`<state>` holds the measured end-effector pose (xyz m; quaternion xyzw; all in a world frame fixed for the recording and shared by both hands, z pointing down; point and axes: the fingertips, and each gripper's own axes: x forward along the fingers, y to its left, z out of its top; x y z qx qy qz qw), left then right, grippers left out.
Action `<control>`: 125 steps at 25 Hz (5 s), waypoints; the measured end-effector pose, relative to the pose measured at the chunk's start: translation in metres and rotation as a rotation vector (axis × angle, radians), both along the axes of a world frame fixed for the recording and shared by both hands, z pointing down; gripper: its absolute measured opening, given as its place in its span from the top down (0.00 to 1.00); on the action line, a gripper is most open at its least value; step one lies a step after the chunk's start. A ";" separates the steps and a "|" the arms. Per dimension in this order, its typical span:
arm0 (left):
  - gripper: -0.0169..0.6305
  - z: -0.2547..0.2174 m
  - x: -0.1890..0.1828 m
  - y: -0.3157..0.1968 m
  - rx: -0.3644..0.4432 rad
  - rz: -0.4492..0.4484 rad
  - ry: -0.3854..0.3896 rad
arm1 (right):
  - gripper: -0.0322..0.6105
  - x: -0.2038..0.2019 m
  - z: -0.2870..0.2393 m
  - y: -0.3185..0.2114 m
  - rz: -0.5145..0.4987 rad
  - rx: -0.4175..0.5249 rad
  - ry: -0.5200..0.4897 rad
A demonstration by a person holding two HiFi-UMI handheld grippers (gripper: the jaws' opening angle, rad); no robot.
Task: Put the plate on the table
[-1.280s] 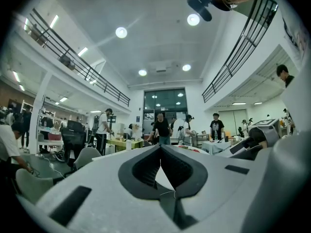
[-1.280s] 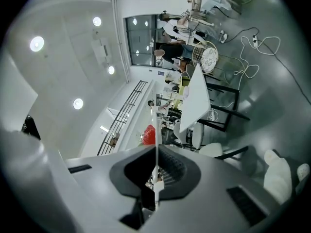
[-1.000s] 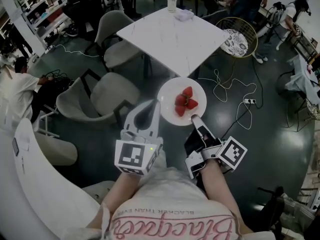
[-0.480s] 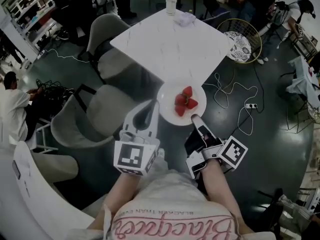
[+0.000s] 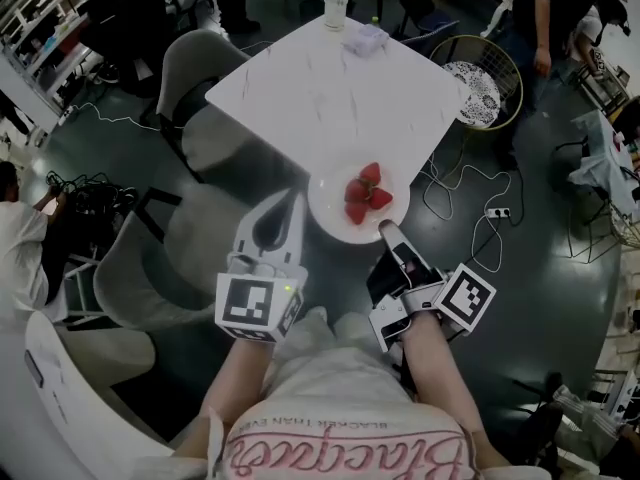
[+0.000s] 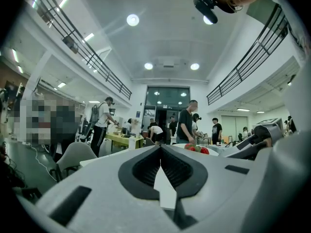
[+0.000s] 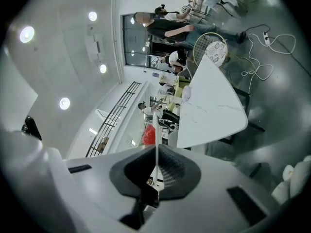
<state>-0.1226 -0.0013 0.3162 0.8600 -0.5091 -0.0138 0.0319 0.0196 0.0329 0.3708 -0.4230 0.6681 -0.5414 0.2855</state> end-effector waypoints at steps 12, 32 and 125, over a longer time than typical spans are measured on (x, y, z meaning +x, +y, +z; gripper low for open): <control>0.97 0.016 0.009 -0.088 -0.017 0.008 -0.003 | 0.93 0.012 0.018 -0.093 -0.010 -0.026 0.021; 0.97 0.021 0.077 -0.287 -0.038 -0.049 -0.035 | 0.93 0.079 0.045 -0.301 -0.089 -0.099 0.015; 0.97 0.060 0.115 -0.378 -0.027 0.128 -0.106 | 0.95 0.062 -0.006 -0.395 -0.123 0.511 1.138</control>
